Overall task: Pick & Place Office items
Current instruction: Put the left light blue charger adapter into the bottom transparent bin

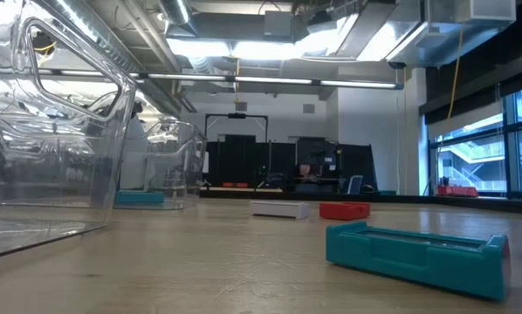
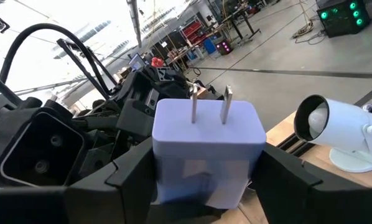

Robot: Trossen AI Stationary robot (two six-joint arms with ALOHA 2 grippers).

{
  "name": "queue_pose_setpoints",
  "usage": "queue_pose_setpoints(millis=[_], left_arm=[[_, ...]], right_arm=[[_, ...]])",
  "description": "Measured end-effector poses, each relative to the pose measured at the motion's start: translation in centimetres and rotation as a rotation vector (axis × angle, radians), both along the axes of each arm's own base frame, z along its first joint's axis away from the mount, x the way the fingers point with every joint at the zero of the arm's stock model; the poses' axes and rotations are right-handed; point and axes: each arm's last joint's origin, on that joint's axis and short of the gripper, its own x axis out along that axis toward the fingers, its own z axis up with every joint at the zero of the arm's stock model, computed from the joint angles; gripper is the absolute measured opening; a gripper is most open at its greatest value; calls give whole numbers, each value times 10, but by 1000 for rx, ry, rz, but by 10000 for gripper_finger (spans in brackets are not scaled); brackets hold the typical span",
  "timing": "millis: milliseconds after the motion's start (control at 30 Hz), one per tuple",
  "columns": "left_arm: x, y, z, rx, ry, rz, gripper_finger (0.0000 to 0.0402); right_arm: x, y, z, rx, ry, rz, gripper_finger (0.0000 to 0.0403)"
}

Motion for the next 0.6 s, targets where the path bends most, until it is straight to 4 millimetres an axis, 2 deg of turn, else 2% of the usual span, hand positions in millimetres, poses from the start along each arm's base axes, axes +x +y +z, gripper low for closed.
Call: queue_pose_setpoints(millis=[167, 433, 600], left_arm=[[0, 0, 0, 0, 0, 2, 176], [0, 0, 0, 9, 6, 18, 134], [0, 0, 0, 9, 6, 18, 131]], right_arm=[[0, 0, 0, 1, 1, 0, 235], [0, 0, 0, 10, -1, -11, 235], [0, 0, 0, 9, 0, -11, 235]])
